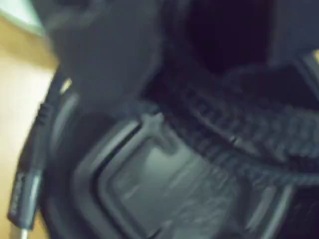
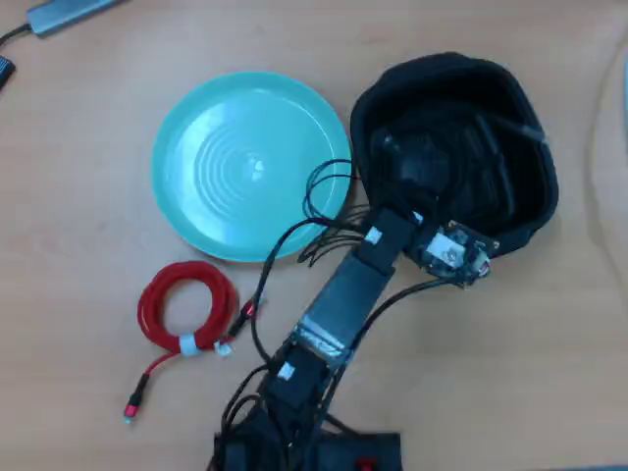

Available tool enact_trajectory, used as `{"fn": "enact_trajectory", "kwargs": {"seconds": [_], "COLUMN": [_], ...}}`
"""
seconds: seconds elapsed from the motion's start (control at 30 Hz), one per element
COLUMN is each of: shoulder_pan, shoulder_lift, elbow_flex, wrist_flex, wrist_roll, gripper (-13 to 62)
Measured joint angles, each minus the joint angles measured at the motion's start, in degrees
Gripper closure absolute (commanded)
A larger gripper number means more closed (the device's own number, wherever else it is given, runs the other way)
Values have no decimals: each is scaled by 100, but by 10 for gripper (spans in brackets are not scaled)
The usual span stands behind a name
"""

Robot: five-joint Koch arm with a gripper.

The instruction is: Put a black charging cable in a black bowl and put a red charging cable in a green bowl

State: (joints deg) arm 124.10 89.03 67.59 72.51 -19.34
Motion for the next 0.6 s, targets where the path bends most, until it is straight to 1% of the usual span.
{"fn": "enact_trajectory", "kwargs": {"seconds": [0.37,0.6], "shoulder_pan": [-220,-211], "shoulder_lift": [132,132], "elbow_flex": [0,9], "wrist_flex": [-431,-2215], "wrist_roll": [-9,-9], "gripper": [568,568]}}
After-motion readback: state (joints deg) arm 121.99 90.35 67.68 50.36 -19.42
